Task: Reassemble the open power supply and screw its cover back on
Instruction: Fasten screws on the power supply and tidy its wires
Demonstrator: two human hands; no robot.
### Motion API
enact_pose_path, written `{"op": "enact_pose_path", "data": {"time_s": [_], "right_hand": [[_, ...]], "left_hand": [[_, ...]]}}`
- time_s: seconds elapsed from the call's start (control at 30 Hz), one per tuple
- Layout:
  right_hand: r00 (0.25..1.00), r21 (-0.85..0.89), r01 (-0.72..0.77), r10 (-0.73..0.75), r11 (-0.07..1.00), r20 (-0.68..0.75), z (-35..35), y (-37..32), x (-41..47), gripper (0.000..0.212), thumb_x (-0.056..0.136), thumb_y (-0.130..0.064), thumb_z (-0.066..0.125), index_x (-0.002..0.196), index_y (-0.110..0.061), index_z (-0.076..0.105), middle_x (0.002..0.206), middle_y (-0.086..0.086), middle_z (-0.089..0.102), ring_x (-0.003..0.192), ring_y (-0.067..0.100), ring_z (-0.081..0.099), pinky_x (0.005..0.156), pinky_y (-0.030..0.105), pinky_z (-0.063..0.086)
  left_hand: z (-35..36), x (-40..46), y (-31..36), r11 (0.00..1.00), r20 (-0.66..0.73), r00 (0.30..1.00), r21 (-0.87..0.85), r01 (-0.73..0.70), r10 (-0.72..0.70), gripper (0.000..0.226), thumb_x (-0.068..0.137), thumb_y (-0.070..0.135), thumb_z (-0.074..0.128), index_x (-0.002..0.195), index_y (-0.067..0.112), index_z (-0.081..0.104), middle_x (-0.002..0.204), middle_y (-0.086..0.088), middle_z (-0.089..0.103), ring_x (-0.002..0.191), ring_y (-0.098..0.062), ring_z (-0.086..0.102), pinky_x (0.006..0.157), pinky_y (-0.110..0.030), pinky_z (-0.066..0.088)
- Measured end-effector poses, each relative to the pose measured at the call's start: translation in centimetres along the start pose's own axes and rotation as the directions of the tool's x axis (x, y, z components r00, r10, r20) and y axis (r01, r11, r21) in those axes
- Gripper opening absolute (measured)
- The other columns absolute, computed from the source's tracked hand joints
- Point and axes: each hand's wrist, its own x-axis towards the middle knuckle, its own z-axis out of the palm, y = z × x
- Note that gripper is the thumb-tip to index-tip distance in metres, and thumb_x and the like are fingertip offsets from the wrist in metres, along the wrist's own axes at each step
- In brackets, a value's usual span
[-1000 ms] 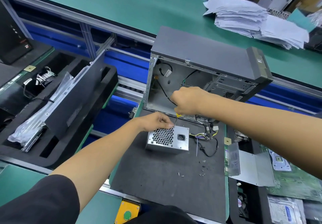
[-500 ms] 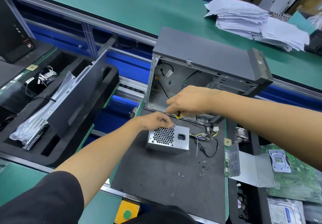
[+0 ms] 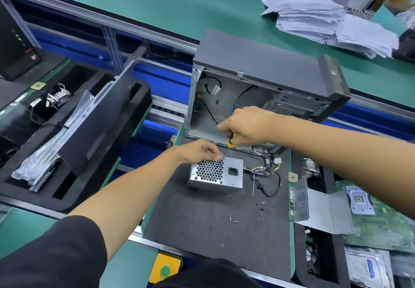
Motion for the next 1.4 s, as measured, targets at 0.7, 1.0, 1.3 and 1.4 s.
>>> {"op": "enact_pose_path", "data": {"time_s": [0.7, 1.0, 1.3, 1.4], "right_hand": [[0.96, 0.294, -0.278, 0.258, 0.915, 0.106, 0.3, 0.0, 0.6, 0.018, 0.079, -0.009, 0.055, 0.071, -0.017, 0.041, 0.06, 0.003, 0.046, 0.061, 0.027, 0.044, 0.051, 0.031, 0.029], [0.977, 0.209, -0.209, 0.215, 0.955, -0.003, 0.0, -0.3, 0.1, 0.018, 0.075, -0.024, 0.061, 0.068, -0.019, 0.045, 0.055, -0.004, 0.059, 0.053, 0.022, 0.058, 0.05, 0.027, 0.042], [0.984, -0.2, 0.174, -0.176, 0.964, 0.006, -0.4, 0.3, 0.3, 0.018, 0.089, -0.025, 0.048, 0.09, -0.025, 0.03, 0.063, 0.0, 0.047, 0.052, 0.026, 0.041, 0.052, 0.036, 0.038], [0.991, 0.122, -0.132, 0.133, 0.984, 0.002, 0.6, -0.4, 0.5, 0.019, 0.087, -0.02, 0.053, 0.081, -0.023, 0.035, 0.066, 0.003, 0.048, 0.064, 0.029, 0.048, 0.06, 0.039, 0.044]], "left_hand": [[-0.1, 0.5, -0.8, 0.998, 0.014, 1.0, -0.06, -0.015, 0.016, 0.011, 0.094, 0.017, 0.074, 0.104, 0.017, 0.077, 0.101, 0.004, 0.079, 0.102, -0.007, 0.071, 0.1, -0.026, 0.05], [-0.2, 0.4, -1.0, 0.999, 0.038, 0.999, -0.049, -0.018, 0.02, 0.011, 0.094, 0.025, 0.074, 0.105, 0.023, 0.076, 0.105, 0.006, 0.079, 0.106, -0.007, 0.071, 0.097, -0.019, 0.05], [-0.1, 0.3, -1.0, 0.998, 0.023, 0.999, -0.052, -0.021, 0.022, 0.007, 0.091, 0.029, 0.076, 0.097, 0.03, 0.079, 0.104, 0.006, 0.079, 0.104, -0.007, 0.071, 0.101, -0.026, 0.049], [-0.1, 0.3, -0.9, 0.999, 0.008, 1.0, -0.051, -0.01, 0.011, 0.014, 0.086, 0.035, 0.079, 0.099, 0.029, 0.079, 0.104, 0.004, 0.079, 0.104, -0.008, 0.072, 0.102, -0.025, 0.049]]}}
